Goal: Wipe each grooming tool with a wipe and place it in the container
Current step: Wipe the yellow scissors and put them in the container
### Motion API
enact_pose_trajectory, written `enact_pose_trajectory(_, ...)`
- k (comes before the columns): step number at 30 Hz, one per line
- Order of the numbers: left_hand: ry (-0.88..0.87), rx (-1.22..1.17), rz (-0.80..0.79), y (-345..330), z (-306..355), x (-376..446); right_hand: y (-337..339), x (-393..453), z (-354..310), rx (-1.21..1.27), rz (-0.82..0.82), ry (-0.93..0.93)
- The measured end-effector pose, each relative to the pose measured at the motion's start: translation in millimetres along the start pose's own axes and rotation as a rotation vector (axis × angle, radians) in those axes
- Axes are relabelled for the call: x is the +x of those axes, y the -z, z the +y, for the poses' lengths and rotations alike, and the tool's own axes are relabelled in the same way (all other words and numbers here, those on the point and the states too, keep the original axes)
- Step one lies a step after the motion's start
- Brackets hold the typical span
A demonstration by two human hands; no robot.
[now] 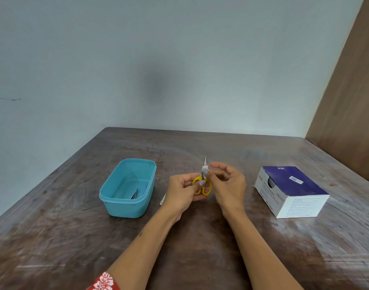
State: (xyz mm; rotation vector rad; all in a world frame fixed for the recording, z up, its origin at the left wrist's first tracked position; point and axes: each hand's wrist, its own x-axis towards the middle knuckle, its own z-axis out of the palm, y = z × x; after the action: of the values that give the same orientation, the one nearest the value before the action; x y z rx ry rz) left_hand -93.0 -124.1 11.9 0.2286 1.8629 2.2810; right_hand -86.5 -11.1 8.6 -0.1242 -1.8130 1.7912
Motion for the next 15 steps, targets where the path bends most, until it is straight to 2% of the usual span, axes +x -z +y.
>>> enact_pose_trajectory(4,0.023,0.009,-0.030,1.1,-0.3,0.7,0.7,0.6,-0.5,0.012,0.046,0.028)
enact_pose_trajectory(9,-0.017,-0.011,0.010,0.6,-1.4,0.3,0.5,-0.5,-1.3,-0.035,-0.025,0.049)
enact_pose_trajectory(15,-0.008,-0.071,-0.039,-0.9,1.2,0.7,1.7,0.9,0.8,-0.152,0.005,0.131)
